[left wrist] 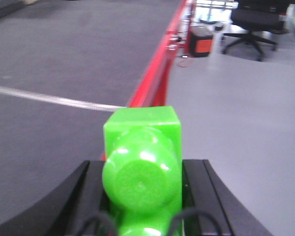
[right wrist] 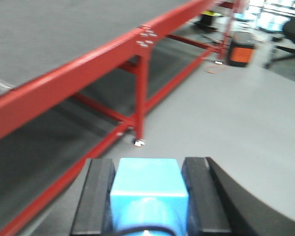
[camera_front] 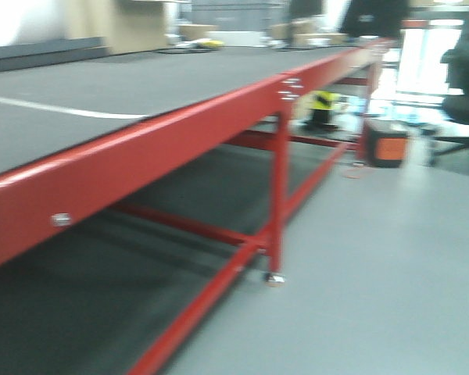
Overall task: Grab block from conveyor and place in blue bin
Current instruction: 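Drive the base away from the conveyor, holding both blocks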
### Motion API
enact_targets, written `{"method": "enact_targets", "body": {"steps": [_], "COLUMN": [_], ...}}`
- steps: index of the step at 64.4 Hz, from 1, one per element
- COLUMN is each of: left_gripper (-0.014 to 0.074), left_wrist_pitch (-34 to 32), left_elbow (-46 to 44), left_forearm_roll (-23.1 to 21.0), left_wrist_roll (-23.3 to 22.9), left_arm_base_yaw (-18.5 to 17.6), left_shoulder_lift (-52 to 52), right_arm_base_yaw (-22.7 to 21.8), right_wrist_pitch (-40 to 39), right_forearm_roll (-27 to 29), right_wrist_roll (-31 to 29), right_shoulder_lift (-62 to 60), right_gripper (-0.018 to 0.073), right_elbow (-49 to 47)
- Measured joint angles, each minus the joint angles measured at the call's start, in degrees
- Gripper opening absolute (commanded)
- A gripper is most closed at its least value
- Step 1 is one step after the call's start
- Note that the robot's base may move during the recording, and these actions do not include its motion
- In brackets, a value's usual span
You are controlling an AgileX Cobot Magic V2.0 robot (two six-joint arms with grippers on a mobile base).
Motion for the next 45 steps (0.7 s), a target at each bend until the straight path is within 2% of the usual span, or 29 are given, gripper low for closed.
{"method": "enact_targets", "body": {"steps": [45], "left_gripper": [-0.0111], "left_wrist_pitch": [0.0], "left_elbow": [0.0], "left_forearm_roll": [0.0], "left_wrist_roll": [0.0], "left_arm_base_yaw": [0.0], "left_shoulder_lift": [0.0], "right_arm_base_yaw": [0.0], "right_wrist_pitch": [0.0], "right_forearm_roll": [0.0], "right_wrist_roll": [0.0], "right_shoulder_lift": [0.0], "right_gripper": [-0.0163], "right_elbow": [0.0]}}
